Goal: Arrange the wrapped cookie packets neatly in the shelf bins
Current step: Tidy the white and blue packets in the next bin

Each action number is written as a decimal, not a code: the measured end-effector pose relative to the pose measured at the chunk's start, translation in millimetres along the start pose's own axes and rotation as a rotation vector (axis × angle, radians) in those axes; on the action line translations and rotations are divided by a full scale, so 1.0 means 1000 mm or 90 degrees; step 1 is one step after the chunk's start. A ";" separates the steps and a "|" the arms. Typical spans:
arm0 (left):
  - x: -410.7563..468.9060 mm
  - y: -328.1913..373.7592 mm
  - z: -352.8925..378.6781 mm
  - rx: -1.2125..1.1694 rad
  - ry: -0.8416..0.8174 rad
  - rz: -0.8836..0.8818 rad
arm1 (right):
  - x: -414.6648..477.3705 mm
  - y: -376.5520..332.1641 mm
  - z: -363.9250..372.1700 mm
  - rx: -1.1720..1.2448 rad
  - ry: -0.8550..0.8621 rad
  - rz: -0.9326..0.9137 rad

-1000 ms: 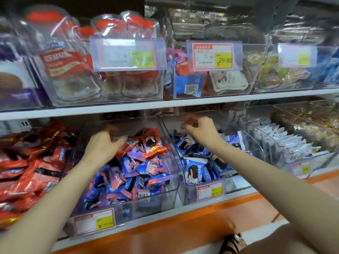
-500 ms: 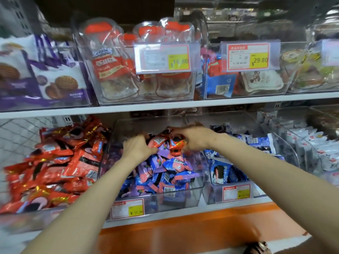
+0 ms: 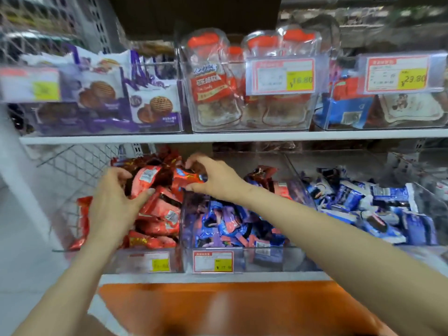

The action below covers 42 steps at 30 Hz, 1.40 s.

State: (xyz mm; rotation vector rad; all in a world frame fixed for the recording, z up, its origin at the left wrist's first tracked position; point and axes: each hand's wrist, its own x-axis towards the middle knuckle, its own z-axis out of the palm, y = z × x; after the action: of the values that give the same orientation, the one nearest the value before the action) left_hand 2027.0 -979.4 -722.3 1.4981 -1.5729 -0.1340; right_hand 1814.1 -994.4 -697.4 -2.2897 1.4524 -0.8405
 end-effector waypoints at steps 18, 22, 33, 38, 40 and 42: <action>0.014 -0.051 -0.011 0.194 -0.068 -0.013 | 0.050 -0.028 0.054 -0.230 -0.090 -0.062; 0.019 -0.048 -0.005 0.238 -0.065 -0.035 | 0.051 -0.027 0.066 -0.272 -0.023 -0.061; 0.004 -0.031 -0.012 0.147 -0.058 0.084 | -0.015 0.000 0.003 -0.232 -0.021 -0.071; -0.011 0.020 0.021 0.055 -0.142 0.244 | -0.059 0.042 -0.059 -0.295 0.016 0.068; -0.015 0.047 0.044 0.034 -0.201 0.308 | -0.069 0.062 -0.080 -0.319 0.033 0.164; -0.014 0.073 0.070 0.021 -0.274 0.340 | -0.076 0.081 -0.092 -0.330 0.018 0.222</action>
State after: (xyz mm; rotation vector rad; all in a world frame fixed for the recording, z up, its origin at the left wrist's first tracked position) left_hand 1924.8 -984.2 -722.8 1.0648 -2.2800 -0.1270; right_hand 1675.3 -956.6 -692.9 -2.2428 2.2056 -0.4278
